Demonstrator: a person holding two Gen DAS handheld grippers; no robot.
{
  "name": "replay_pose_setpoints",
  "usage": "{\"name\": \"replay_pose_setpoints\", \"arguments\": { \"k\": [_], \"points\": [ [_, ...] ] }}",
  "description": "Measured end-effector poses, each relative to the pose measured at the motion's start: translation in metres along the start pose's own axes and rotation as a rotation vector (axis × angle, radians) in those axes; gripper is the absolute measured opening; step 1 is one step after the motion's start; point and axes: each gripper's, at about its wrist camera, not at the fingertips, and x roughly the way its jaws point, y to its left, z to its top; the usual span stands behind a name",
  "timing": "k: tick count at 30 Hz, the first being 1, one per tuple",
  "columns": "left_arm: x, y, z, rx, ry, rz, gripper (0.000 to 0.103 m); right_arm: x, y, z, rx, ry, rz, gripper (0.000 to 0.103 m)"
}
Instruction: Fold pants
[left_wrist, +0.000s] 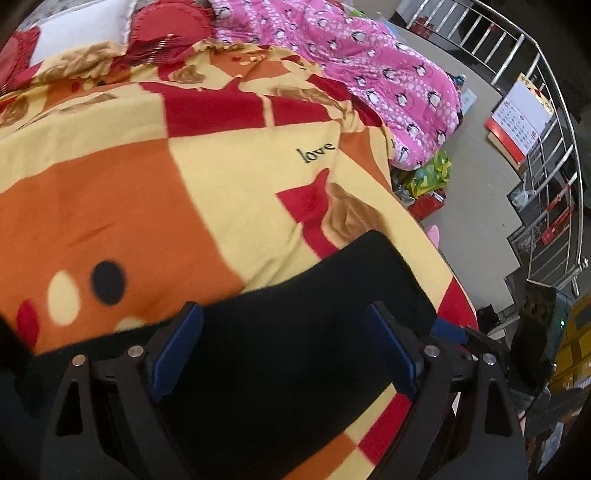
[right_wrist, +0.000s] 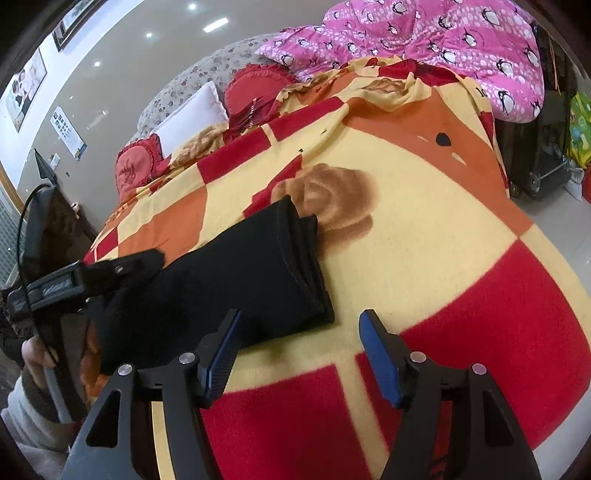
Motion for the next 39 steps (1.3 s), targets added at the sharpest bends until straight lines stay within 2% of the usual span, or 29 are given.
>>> {"name": "replay_pose_setpoints", "arguments": {
  "k": [6, 9, 13, 25, 31, 33, 34, 35, 36, 38, 39],
  "points": [
    [0.024, -0.018, 0.009, 0.093, 0.044, 0.016, 0.090, 0.001, 0.004, -0.003, 0.003, 0.004, 0.036, 0.067],
    [0.035, -0.029, 0.018, 0.156, 0.070, -0.008, 0.090, 0.002, 0.005, -0.004, 0.010, 0.003, 0.053, 0.068],
    [0.049, -0.040, 0.026, 0.218, 0.095, 0.000, 0.090, 0.003, 0.003, -0.004, 0.035, -0.004, 0.081, 0.068],
    [0.089, -0.073, 0.043, 0.275, 0.181, -0.130, 0.090, 0.006, -0.001, -0.005, 0.070, -0.044, 0.129, 0.068],
    [0.098, -0.086, 0.043, 0.331, 0.197, -0.164, 0.088, 0.011, 0.001, -0.004, 0.068, -0.074, 0.141, 0.068],
    [0.100, -0.090, 0.043, 0.347, 0.195, -0.167, 0.075, 0.013, 0.002, -0.003, 0.074, -0.083, 0.149, 0.067],
    [0.100, -0.092, 0.043, 0.360, 0.194, -0.162, 0.064, 0.014, 0.002, -0.003, 0.075, -0.086, 0.146, 0.063],
    [0.101, -0.094, 0.042, 0.378, 0.189, -0.159, 0.051, 0.015, 0.001, -0.002, 0.084, -0.090, 0.145, 0.056],
    [0.101, -0.094, 0.042, 0.384, 0.187, -0.161, 0.045, 0.017, -0.002, -0.002, 0.098, -0.097, 0.144, 0.050],
    [0.103, -0.091, 0.043, 0.381, 0.183, -0.165, 0.021, 0.021, -0.008, -0.002, 0.132, -0.101, 0.164, 0.029],
    [0.104, -0.089, 0.044, 0.373, 0.184, -0.171, 0.018, 0.024, -0.011, -0.002, 0.153, -0.103, 0.188, 0.026]
  ]
}}
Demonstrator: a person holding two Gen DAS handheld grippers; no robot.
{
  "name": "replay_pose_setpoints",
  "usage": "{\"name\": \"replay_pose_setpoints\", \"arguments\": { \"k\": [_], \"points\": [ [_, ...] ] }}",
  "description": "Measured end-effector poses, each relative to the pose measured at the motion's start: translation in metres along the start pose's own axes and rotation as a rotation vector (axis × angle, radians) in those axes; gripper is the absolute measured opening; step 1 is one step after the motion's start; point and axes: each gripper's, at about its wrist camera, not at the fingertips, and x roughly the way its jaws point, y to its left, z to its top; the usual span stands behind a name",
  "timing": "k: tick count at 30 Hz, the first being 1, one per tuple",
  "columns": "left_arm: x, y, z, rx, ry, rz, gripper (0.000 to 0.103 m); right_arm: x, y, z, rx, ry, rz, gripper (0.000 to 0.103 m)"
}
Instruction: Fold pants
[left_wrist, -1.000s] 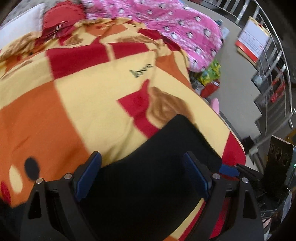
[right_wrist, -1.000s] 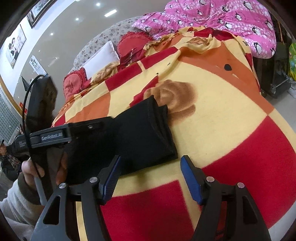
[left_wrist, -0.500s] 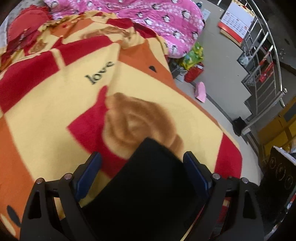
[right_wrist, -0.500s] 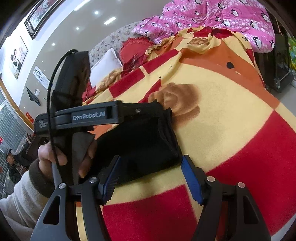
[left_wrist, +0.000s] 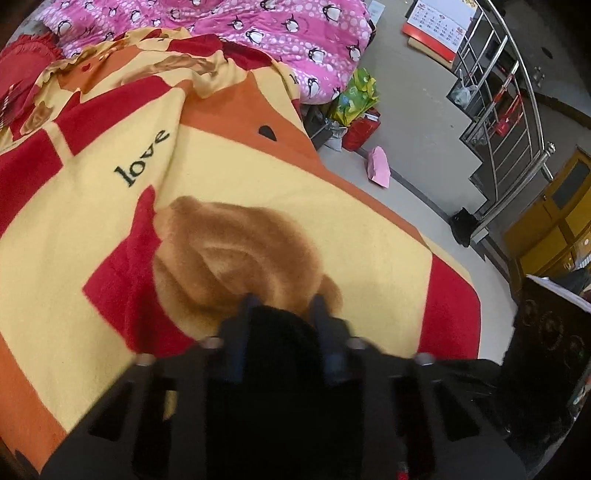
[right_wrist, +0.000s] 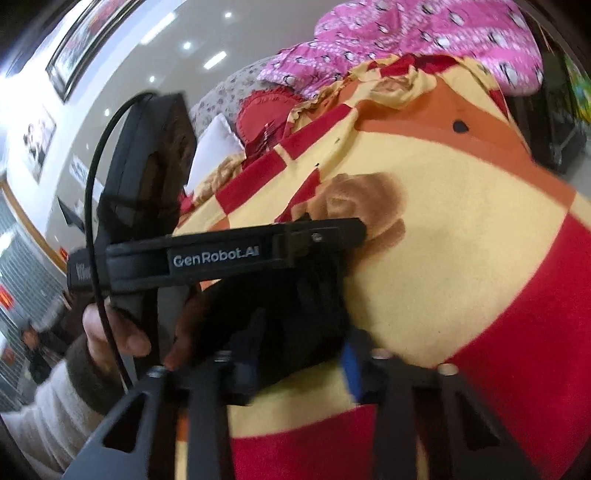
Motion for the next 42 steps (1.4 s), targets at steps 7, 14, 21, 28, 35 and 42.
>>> {"name": "replay_pose_setpoints", "arguments": {
  "k": [7, 14, 21, 28, 35, 42],
  "points": [
    [-0.022, 0.009, 0.000, -0.051, -0.050, -0.052, 0.007, -0.009, 0.013, 0.006, -0.009, -0.028, 0.049, 0.020],
    [-0.063, 0.005, -0.002, -0.041, -0.122, -0.044, 0.007, -0.024, 0.053, 0.017, -0.097, -0.066, 0.081, 0.019],
    [-0.102, 0.016, -0.010, -0.072, -0.178, -0.028, 0.007, -0.023, 0.089, 0.020, -0.167, -0.067, 0.114, 0.019],
    [-0.146, 0.033, -0.027, -0.123, -0.246, -0.003, 0.007, -0.015, 0.128, 0.019, -0.247, -0.042, 0.166, 0.019],
    [-0.195, 0.062, -0.062, -0.206, -0.316, 0.048, 0.007, 0.004, 0.174, 0.010, -0.344, 0.025, 0.232, 0.019],
    [-0.231, 0.097, -0.117, -0.326, -0.358, 0.095, 0.007, 0.044, 0.219, -0.019, -0.444, 0.149, 0.295, 0.019]
  ]
}}
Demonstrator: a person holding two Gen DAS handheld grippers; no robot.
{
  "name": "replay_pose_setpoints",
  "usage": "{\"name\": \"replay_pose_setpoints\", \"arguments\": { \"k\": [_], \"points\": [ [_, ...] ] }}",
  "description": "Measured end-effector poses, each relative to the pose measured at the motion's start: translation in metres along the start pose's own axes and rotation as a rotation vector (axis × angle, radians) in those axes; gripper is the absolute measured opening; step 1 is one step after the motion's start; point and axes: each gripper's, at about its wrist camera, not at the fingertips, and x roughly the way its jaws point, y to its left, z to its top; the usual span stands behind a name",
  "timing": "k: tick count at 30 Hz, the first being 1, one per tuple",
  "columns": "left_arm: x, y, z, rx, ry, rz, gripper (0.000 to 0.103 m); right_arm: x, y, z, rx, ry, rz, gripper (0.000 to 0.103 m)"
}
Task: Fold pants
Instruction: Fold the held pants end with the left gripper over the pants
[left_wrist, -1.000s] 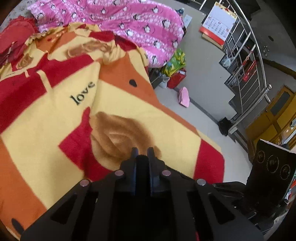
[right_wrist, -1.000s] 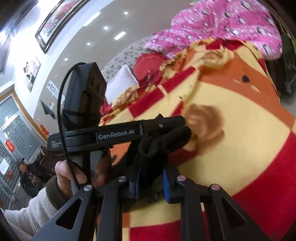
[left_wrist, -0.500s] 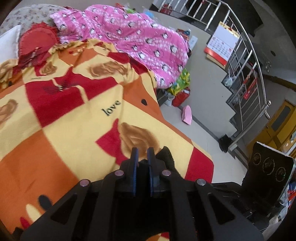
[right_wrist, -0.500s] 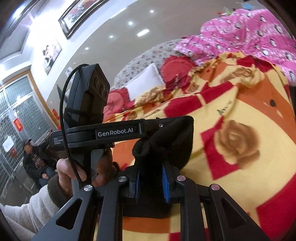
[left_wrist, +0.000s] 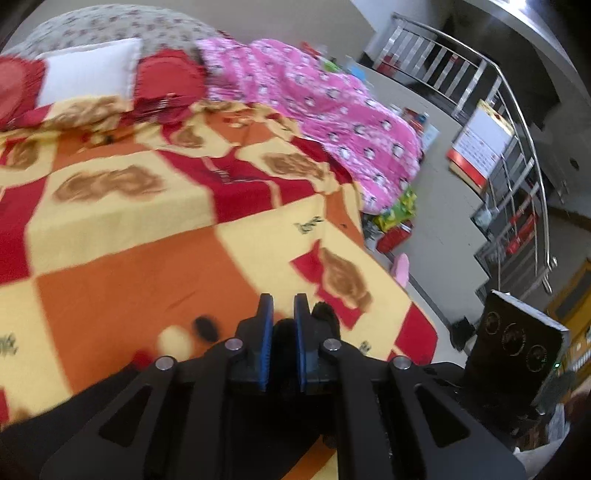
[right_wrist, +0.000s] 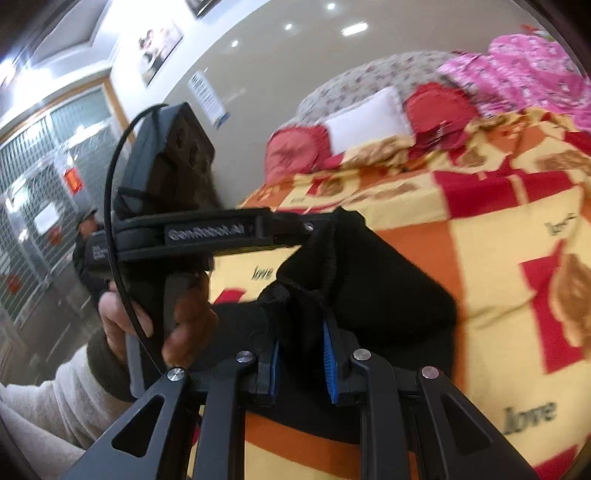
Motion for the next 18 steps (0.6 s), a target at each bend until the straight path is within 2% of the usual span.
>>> {"name": "replay_pose_setpoints", "arguments": {
  "k": [2, 6, 10, 11, 14, 18],
  "points": [
    [-0.012, 0.019, -0.012, -0.053, -0.006, 0.013, 0.007, 0.016, 0.003, -0.005, -0.004, 0.037, 0.018, 0.019],
    [-0.029, 0.043, -0.034, -0.097, -0.007, 0.048, 0.008, 0.052, 0.005, -0.018, 0.000, 0.125, 0.046, 0.019],
    [-0.037, 0.059, -0.054, -0.159, -0.001, 0.045, 0.030, 0.069, 0.008, -0.027, -0.006, 0.178, 0.057, 0.020],
    [-0.039, 0.060, -0.057, -0.165, -0.003, 0.047, 0.035, 0.072, 0.009, -0.029, -0.013, 0.188, 0.058, 0.023],
    [-0.042, 0.064, -0.065, -0.182, -0.010, 0.045, 0.039, 0.075, 0.013, -0.032, -0.042, 0.219, 0.057, 0.030],
    [-0.047, 0.068, -0.077, -0.207, -0.013, 0.050, 0.044, 0.066, 0.014, -0.032, -0.010, 0.242, 0.117, 0.039]
  ]
}}
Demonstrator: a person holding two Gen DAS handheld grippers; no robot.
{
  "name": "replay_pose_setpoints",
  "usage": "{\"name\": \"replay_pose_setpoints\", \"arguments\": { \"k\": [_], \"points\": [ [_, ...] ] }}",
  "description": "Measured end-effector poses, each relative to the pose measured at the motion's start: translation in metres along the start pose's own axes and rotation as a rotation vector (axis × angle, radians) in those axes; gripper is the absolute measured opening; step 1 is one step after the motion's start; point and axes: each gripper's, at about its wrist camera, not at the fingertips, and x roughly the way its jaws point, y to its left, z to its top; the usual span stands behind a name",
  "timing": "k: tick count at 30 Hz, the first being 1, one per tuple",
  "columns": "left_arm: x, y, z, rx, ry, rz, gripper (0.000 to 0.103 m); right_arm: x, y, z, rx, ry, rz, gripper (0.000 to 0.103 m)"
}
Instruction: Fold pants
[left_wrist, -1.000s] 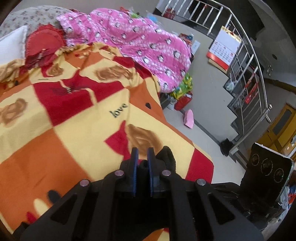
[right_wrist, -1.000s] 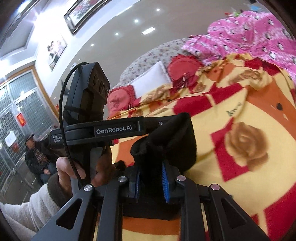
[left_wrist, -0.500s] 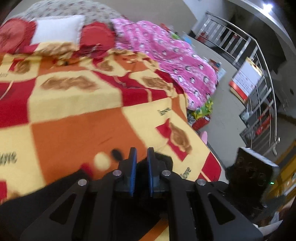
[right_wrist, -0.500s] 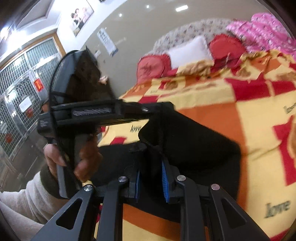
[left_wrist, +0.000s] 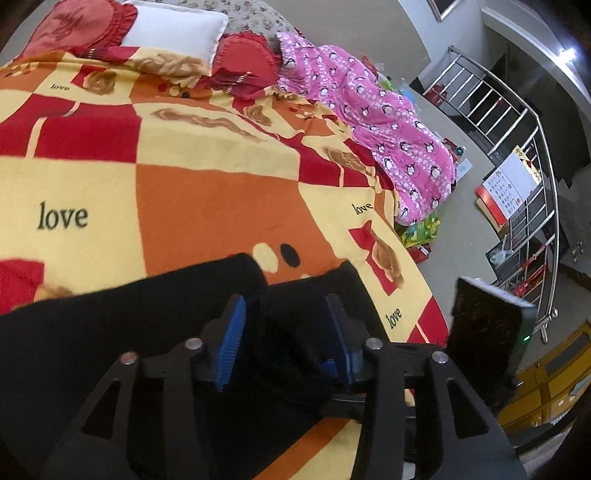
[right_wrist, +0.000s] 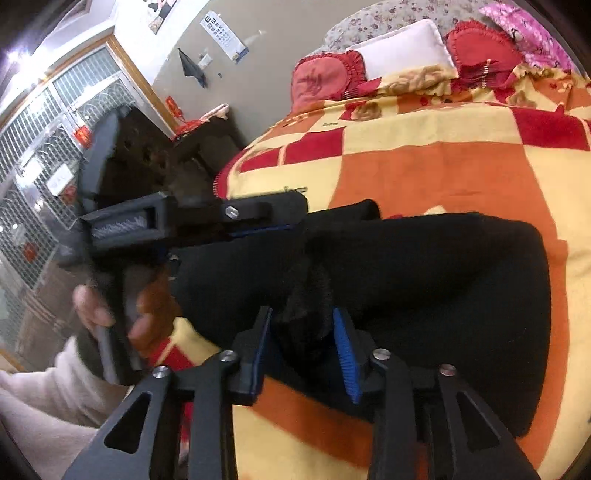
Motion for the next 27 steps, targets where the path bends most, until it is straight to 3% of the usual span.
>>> {"name": "replay_pose_setpoints", "arguments": {
  "k": [4, 6, 8, 14, 20, 24, 27],
  "points": [
    [0.000, 0.004, -0.012, -0.014, 0.018, 0.005, 0.049, -0.031, 0.006, -0.002, -0.039, -0.058, -0.008, 0.042],
    [0.001, 0.004, -0.019, -0.016, 0.029, 0.008, 0.050, -0.047, -0.001, 0.000, -0.040, -0.109, -0.070, 0.042],
    [0.002, 0.001, -0.025, -0.021, 0.036, 0.004, 0.057, -0.053, -0.012, 0.003, -0.023, -0.127, -0.123, 0.043],
    [0.007, -0.009, -0.034, 0.006, 0.046, 0.014, 0.064, -0.027, -0.040, 0.021, -0.018, -0.075, -0.240, 0.040],
    [0.009, -0.011, -0.036, 0.007, 0.054, 0.036, 0.069, 0.013, -0.038, 0.028, -0.055, -0.027, -0.239, 0.043],
    [0.008, -0.013, -0.037, 0.004, 0.048, 0.051, 0.073, 0.001, -0.036, 0.029, -0.044, -0.042, -0.217, 0.042],
    [0.011, -0.016, -0.038, -0.001, 0.046, 0.057, 0.077, -0.024, -0.038, 0.023, -0.044, -0.078, -0.268, 0.042]
  ]
}}
